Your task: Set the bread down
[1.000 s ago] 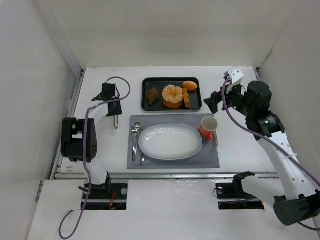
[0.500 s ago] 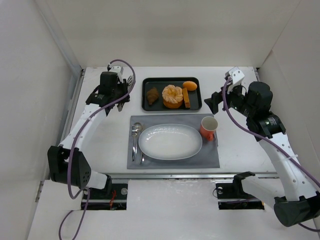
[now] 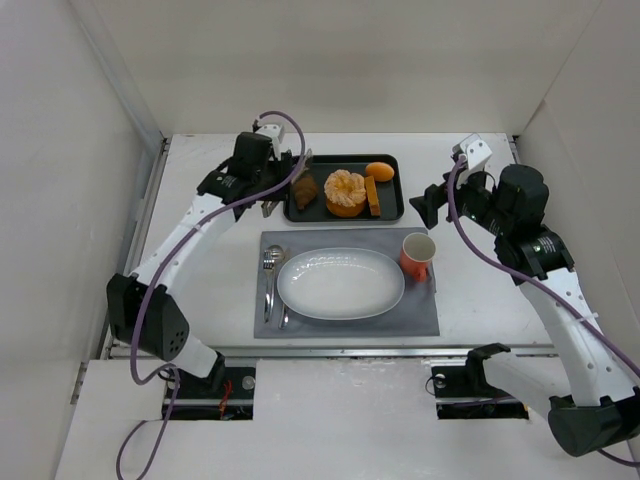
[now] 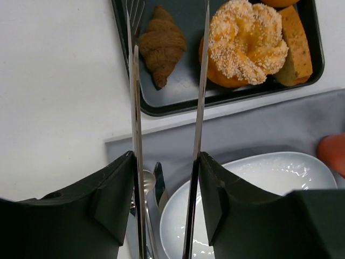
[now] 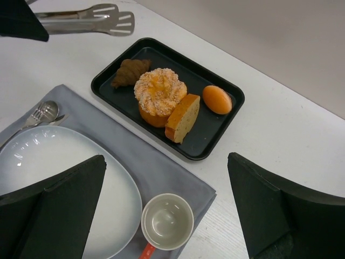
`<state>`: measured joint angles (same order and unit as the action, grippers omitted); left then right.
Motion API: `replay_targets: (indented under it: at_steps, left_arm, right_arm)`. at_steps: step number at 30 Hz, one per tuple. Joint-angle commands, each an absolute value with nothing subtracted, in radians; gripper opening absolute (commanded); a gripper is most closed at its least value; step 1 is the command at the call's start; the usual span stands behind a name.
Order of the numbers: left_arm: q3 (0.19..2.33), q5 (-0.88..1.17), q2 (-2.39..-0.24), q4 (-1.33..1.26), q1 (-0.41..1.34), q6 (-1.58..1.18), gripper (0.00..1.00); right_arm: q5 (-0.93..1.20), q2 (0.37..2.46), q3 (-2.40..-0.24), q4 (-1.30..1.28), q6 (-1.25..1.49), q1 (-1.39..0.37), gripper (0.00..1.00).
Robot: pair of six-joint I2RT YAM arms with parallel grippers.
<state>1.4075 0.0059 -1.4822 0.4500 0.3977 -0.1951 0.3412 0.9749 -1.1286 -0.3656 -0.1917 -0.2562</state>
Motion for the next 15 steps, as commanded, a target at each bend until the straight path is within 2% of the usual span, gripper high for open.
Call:
replay_targets:
  at_steps: [1, 15]
  left_arm:
    - [1.47, -0.063, -1.511, 0.479, 0.426, -0.202, 0.45]
    - [1.459, -0.115, -1.577, 0.497, 0.448, -0.184, 0.5]
  right_arm:
    - [0.357, 0.956, -1.127, -0.322, -0.202, -0.255, 1.0]
    - [0.357, 0.956, -1.127, -0.322, -0.202, -0.255, 1.0]
